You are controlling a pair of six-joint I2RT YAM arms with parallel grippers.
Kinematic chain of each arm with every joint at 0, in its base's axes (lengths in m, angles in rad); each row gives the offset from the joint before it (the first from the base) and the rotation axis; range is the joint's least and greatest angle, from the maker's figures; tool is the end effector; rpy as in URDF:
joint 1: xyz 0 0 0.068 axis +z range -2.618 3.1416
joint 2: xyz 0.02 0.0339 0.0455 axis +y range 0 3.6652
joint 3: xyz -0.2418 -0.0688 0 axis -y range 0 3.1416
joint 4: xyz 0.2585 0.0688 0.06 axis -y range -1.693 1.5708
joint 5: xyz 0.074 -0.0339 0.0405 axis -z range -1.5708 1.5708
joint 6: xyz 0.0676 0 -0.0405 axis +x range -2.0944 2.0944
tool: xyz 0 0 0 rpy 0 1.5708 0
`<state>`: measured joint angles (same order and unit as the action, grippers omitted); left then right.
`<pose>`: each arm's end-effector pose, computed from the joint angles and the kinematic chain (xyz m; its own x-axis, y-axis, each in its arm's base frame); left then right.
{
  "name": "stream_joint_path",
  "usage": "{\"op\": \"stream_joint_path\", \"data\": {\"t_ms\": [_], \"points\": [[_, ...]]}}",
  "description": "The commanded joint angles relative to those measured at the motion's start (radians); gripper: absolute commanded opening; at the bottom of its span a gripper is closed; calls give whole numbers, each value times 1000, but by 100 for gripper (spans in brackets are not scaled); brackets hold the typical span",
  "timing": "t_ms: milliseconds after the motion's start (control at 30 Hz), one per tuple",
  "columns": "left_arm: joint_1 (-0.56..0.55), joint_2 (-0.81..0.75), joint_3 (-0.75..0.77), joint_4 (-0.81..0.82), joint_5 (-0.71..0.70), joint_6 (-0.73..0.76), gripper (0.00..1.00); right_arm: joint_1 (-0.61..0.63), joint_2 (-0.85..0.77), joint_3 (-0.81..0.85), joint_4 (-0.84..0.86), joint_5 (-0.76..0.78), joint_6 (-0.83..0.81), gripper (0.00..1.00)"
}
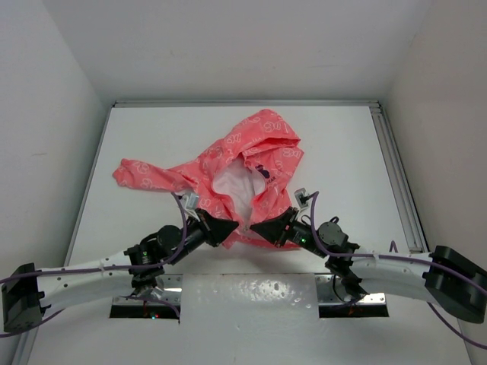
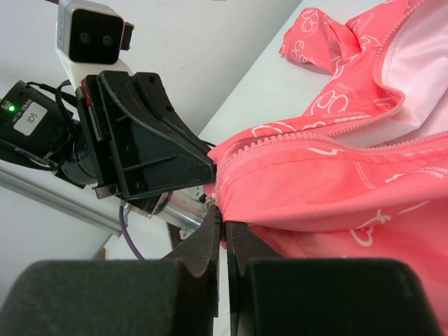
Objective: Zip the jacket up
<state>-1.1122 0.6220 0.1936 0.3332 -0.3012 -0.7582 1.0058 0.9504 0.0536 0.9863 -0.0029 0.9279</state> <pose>0.1160 -0.1897 0.1884 -0.5295 -0.4109 -0.7422 0.4979 0.5578 -0.6640 0.1223 0.1932 0.1584 -0.6485 0.4718 -0.5973 -0.5456 0.2591 0.7970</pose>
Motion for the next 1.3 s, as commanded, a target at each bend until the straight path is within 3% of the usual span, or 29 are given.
{"op": "stream_joint_path", "data": {"t_ms": [0,1267], "points": [[9,5,-8,101,24,-6,0,7,-9,6,48,-19,3,0],[9,56,-20,136,140,31,0,7,-22,54,-20,0,-18,0]]}}
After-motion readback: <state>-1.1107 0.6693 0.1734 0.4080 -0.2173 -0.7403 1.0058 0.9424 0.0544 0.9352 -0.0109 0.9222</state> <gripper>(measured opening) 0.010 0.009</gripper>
